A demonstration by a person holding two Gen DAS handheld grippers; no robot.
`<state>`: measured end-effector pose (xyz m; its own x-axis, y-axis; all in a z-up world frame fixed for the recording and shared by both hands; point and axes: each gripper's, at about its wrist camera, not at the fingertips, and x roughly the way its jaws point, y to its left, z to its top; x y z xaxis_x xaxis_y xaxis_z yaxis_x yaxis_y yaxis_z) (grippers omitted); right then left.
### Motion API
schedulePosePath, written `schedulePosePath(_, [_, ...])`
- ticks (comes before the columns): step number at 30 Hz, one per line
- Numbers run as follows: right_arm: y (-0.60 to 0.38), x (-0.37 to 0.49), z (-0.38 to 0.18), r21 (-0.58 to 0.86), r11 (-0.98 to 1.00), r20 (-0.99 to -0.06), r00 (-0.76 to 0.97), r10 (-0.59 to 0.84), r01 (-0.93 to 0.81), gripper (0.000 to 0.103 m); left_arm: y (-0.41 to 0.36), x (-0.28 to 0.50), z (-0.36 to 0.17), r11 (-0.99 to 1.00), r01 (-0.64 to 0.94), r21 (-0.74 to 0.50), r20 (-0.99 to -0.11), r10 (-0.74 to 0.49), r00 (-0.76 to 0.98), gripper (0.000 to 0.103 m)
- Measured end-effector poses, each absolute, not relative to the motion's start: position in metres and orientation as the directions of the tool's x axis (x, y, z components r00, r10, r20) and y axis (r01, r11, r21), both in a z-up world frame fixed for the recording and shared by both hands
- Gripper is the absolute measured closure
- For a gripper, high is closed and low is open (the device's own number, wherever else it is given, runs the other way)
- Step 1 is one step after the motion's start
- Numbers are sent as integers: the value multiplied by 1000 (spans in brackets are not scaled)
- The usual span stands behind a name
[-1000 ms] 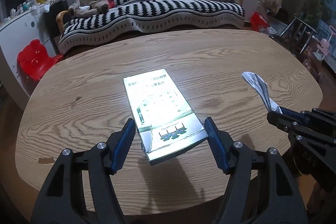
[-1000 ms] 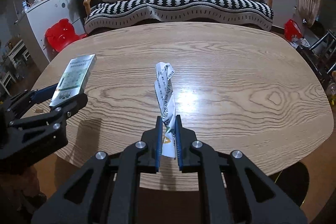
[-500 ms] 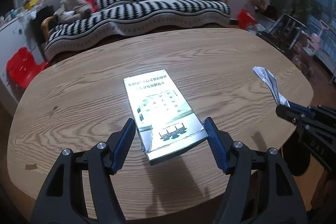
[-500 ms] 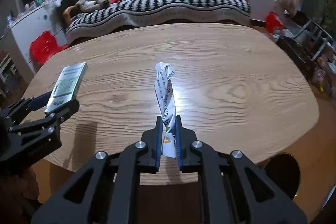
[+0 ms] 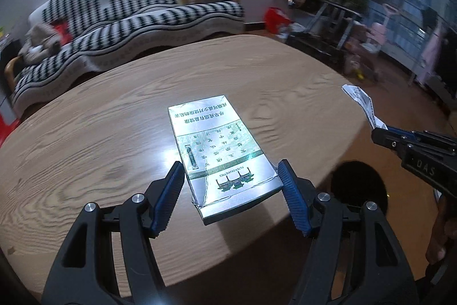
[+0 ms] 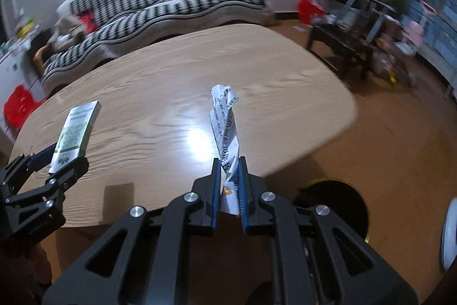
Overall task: Collect trash
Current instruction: 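Carry the medicine box and foil strip over the black bin, then open both tools to drop the medicine box and foil strip into the bin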
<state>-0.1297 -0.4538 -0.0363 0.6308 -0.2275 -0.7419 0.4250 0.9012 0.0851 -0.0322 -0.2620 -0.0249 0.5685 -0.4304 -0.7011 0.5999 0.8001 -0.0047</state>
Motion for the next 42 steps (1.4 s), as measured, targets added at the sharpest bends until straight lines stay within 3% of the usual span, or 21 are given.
schedulePosePath(20, [-602, -263, -83, 170, 706, -821, 495, -285, 688, 91, -434, -126, -80, 519, 848, -108, -738, -614, 282, 37])
schedulePosePath(42, [-623, -270, -85, 201, 662, -830, 484, -276, 722, 91, -494, -141, -119, 436, 882, -180, -774, -616, 147, 37])
